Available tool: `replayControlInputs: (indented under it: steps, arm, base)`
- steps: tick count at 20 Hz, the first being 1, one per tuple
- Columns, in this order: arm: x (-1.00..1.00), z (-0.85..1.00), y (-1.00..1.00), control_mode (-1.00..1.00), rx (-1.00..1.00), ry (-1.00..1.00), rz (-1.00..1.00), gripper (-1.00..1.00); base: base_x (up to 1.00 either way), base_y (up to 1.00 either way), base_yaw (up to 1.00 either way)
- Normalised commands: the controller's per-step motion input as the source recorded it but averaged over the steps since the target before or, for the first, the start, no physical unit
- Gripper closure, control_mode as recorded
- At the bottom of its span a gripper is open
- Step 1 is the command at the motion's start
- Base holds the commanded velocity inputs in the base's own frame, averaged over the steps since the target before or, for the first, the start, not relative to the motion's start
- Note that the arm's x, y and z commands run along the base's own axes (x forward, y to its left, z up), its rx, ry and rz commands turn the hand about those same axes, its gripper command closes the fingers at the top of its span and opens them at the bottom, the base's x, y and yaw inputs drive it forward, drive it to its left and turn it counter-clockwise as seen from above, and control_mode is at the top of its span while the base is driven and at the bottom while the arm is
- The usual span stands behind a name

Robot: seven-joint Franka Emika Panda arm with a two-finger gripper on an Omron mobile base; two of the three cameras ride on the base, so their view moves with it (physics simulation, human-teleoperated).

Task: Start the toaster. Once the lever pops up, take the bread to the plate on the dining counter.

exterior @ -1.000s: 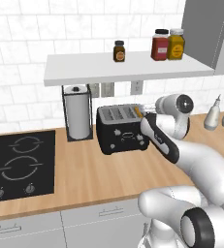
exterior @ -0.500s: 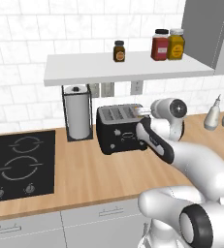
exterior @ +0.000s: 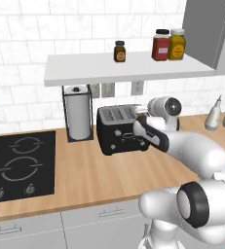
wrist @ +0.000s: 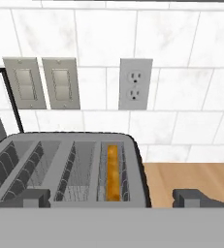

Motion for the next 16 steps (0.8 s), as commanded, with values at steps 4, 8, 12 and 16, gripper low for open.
replayControlInputs:
  steps: [4, 8, 12, 16]
  arm:
    - [0.14, -0.14, -0.07, -1.0, 0.01, 0.0, 0.0, -1.0]
    - [0.05, -0.2, 0.0, -1.0, 0.0, 0.0, 0.0, -1.0]
    - [0.01, -0.24, 0.0, -1.0, 0.0, 0.0, 0.0, -1.0]
    - [0.06, -0.16, 0.0, -1.0, 0.0, 0.0, 0.0, -1.0]
  base:
    - [0.0, 0.0, 0.0]
    - [0.0, 0.0, 0.0]
    - [0.0, 0.0, 0.0]
    - [0.0, 0.0, 0.0]
